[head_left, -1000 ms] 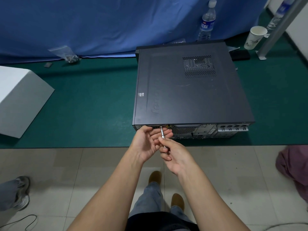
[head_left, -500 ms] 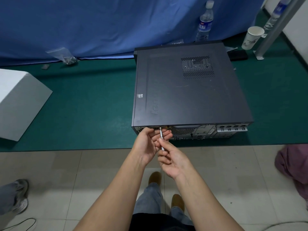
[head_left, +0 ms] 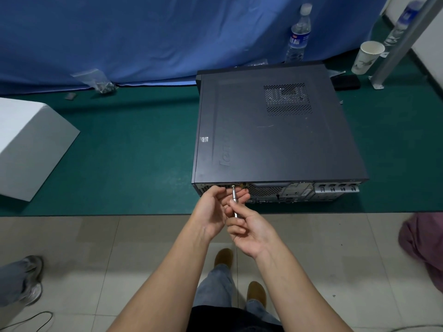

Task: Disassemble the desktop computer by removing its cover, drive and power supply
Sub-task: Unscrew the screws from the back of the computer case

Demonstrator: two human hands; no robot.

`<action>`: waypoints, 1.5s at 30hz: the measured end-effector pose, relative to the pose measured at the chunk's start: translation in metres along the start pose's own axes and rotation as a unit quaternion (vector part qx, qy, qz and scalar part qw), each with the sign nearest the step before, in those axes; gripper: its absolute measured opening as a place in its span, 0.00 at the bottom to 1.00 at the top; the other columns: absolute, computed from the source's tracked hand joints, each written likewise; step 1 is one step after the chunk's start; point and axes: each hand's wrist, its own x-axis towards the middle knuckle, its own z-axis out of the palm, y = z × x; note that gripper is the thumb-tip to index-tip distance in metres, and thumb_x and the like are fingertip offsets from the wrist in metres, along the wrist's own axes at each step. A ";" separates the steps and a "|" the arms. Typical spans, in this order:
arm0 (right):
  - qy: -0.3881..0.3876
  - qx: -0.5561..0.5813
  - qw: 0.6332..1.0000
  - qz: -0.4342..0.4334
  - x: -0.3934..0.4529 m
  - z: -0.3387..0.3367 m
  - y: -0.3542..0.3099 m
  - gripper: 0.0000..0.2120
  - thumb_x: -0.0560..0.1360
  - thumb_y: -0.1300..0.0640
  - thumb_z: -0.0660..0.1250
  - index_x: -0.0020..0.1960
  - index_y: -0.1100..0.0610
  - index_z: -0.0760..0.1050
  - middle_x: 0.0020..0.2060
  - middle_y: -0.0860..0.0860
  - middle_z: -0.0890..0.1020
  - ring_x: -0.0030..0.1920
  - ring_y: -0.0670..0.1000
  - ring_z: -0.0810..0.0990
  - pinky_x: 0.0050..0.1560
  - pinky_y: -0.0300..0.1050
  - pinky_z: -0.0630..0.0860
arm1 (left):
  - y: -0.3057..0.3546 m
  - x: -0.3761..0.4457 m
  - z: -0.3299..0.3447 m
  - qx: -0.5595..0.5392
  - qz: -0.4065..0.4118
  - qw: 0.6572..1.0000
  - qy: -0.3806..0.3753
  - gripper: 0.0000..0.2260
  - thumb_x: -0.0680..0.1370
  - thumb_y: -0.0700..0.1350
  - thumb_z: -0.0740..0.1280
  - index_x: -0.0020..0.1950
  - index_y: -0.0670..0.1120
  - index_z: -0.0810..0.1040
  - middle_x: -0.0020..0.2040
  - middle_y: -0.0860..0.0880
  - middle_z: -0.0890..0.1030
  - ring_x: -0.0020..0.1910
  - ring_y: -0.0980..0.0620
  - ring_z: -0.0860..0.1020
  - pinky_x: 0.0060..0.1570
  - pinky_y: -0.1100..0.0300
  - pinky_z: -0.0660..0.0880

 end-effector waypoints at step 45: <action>0.001 -0.050 0.999 -0.015 -0.007 -0.004 -0.009 0.07 0.78 0.59 0.62 0.48 0.63 0.76 0.27 0.52 0.76 0.18 0.41 0.63 0.15 0.31 0.56 | -0.004 0.000 0.001 -0.008 0.035 0.999 0.008 0.07 0.75 0.39 0.68 0.50 0.37 0.79 0.45 0.41 0.84 0.43 0.48 0.84 0.38 0.61 0.80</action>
